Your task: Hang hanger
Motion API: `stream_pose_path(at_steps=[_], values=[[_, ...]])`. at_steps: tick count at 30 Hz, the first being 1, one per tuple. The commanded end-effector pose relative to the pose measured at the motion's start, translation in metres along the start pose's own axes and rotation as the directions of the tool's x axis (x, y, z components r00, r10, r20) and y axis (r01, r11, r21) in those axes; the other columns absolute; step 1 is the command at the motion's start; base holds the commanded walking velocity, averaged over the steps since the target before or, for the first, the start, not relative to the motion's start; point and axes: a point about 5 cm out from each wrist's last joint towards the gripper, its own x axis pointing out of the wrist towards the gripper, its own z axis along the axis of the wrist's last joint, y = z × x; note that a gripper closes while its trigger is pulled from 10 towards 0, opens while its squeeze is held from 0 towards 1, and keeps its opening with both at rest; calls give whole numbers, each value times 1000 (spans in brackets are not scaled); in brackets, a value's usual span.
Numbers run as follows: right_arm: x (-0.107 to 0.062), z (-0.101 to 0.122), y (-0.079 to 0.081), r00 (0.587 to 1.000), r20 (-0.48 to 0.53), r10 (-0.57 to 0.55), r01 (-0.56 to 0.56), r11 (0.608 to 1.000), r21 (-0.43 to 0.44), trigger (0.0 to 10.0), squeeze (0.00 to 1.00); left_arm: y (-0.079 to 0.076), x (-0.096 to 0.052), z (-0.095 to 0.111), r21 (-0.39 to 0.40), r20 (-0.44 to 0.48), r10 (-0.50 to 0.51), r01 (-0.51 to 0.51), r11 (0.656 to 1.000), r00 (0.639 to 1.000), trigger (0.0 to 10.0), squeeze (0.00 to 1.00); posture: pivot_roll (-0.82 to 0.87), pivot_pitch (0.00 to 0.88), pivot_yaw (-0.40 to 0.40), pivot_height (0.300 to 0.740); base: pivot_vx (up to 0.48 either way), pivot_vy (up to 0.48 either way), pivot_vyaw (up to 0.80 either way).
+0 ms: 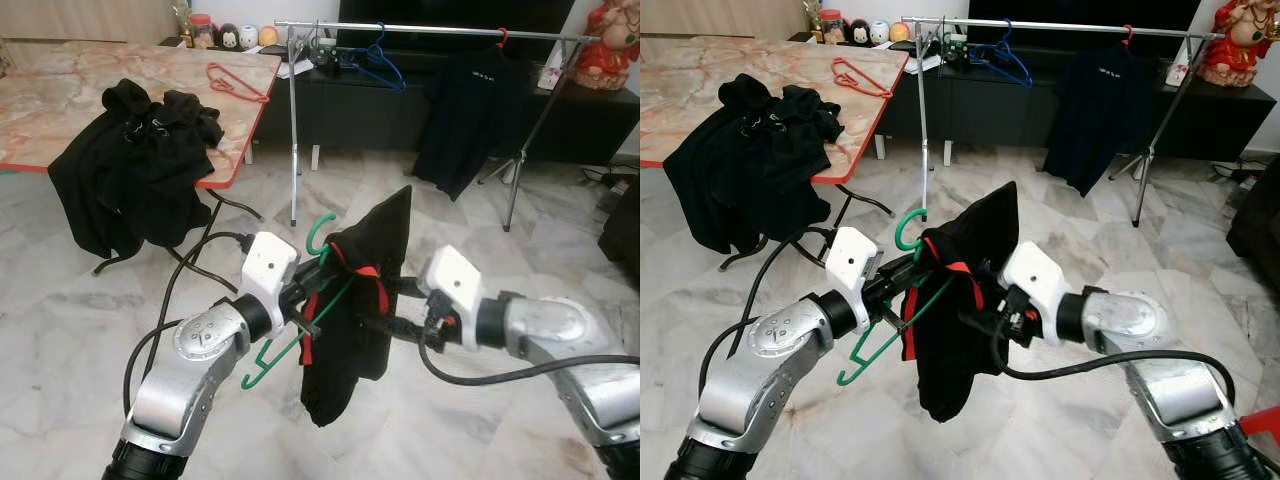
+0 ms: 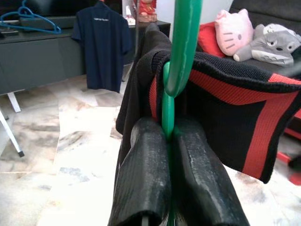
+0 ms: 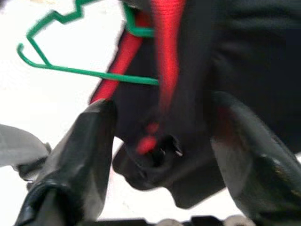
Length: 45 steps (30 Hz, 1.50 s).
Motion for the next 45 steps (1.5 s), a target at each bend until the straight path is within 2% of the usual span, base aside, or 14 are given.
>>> stream_pose_path(at_steps=[1, 3, 9, 12, 14, 17, 19, 24, 30, 31, 33, 36, 39, 45], values=[[-9, 4, -9, 999, 1, -48, 48, 998, -27, 10000, 1000, -2, 0, 5, 24, 26, -26, 25, 999, 999, 10000, 0, -19, 16, -79, 716, 0, 0, 0], [-14, 5, -16, 997, -2, -75, 75, 997, -37, 10000, 1000, -2, -2, 2, 38, 6, -48, 48, 998, 999, 10000, 0, -19, 17, -79, 716, 0, 0, 0], [-20, 16, -23, 994, 52, -101, 103, 994, -46, 10000, 1000, -8, -2, -2, 33, -14, -98, 99, 995, 995, 10000, 0, -21, 12, -76, 716, 0, 0, 0], [-21, 21, -31, 989, 81, -120, 126, 989, -81, 10000, 1000, -16, -4, -6, 16, -44, -178, 179, 984, 983, 10000, 0, -25, 9, -75, 716, 0, 0, 0], [-20, 21, -32, 991, 80, -103, 111, 990, -92, 10000, 0, -18, -5, -8, 19, -63, -211, 213, 977, 975, 10000, 0, -27, 4, -75, 716, 0, 0, 0], [-11, 26, -28, 996, 91, -2, 13, 992, -122, 10000, 0, -22, -8, -12, 21, -102, -274, 277, 961, 956, 10000, 0, -27, 4, -75, 716, 0, 0, 0], [-9, 27, -27, 996, 87, 28, -15, 990, -138, 10000, 0, -22, -8, -13, 22, -112, -284, 288, 957, 952, 10000, 0, -27, 0, -76, 716, 0, 0, 0], [-9, 30, -28, 982, 53, 183, -169, 966, -196, 10000, 0, -27, -9, -17, 19, -143, -349, 355, 935, 926, 10000, 0, -34, 0, -78, 716, 0, 0, 0], [-6, 23, -33, 967, -19, 253, -251, 943, -219, 10000, 0, -30, -11, -21, 15, -186, -410, 420, 908, 893, 10000, 0, -22, 0, -88, 716, 0, 0, 0], [-4, 20, -34, 959, -62, 276, -283, 929, -241, 10000, 0, -31, -12, -21, 11, -202, -437, 448, 894, 877, 10000, 0, -22, 0, -87, 716, 0, 0, 0], [-4, 20, -34, 959, -62, 276, -283, 929, -241, 10000, 0, -31, -12, -21, 11, -202, -437, 448, 894, 877, 10000, 0, -22, 0, -87, 716, 0, 0, 0], [-2, 18, -33, 929, -90, 359, -370, 894, -254, 10000, 0, -34, -12, -20, 12, -205, -469, 482, 876, 859, 10000, 0, -18, 0, -89, 716, 0, 0, 0], [-3, 16, -31, 908, -113, 404, -419, 871, -255, 10000, 0, -33, -12, -19, 15, -206, -470, 483, 876, 858, 10000, 0, -19, 0, -90, 716, 0, 0, 0], [-1, 13, -29, 881, -135, 454, -473, 841, -261, 10000, 0, -32, -11, -18, 25, -215, -481, 498, 867, 850, 10000, 0, -17, 0, -94, 716, 0, 0, 0]])
